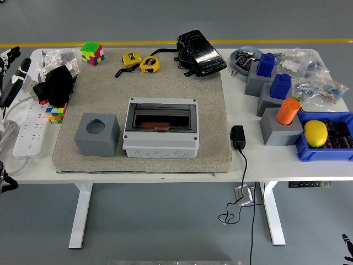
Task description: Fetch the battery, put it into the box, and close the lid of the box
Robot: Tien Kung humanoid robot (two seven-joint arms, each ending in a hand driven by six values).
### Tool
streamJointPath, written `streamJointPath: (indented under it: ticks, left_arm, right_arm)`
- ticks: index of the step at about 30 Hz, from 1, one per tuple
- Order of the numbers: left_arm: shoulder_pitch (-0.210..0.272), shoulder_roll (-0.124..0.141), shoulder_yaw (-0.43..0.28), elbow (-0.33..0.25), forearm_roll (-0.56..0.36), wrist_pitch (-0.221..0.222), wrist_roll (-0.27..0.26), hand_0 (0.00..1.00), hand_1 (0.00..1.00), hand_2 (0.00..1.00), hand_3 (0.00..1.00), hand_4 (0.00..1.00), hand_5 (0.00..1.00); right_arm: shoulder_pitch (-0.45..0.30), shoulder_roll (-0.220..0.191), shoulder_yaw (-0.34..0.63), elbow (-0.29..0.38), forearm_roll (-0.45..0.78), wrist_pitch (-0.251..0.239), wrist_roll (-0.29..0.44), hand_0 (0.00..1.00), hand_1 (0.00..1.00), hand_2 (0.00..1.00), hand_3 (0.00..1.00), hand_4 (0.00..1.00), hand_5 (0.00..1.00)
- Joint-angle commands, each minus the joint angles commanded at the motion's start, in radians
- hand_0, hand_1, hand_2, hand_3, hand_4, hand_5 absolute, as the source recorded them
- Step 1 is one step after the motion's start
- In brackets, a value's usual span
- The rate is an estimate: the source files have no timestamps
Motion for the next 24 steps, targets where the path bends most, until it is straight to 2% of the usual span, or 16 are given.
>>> streamJointPath:
  ticks: [1,2,24]
  left_arm:
    - [0.001,0.0,0.001,0.0,-0.002,0.002,-0.001,0.903,0.906,0.864,0.865,0.998,0.992]
    - [0.001,0.0,0.002,0.0,-0.003,0.002,0.0,0.85,0.896,0.854,0.853,0.998,0.993]
    - [0.002,-0.001,0.007,-0.002,0.002,0.016,0.002,0.862,0.887,0.844,0.849,0.998,0.992]
  right_arm:
    - [0.0,0.0,0.0,0.0,0.0,0.0,0.0,0.849,0.812,0.773,0.803,0.998,0.998]
    - [-0.001,0.0,0.001,0.0,-0.001,0.0,0.0,0.849,0.812,0.773,0.802,0.998,0.998]
    - [0.001,0.002,0.001,0.0,0.002,-0.001,0.0,0.849,0.812,0.773,0.803,0.998,0.998]
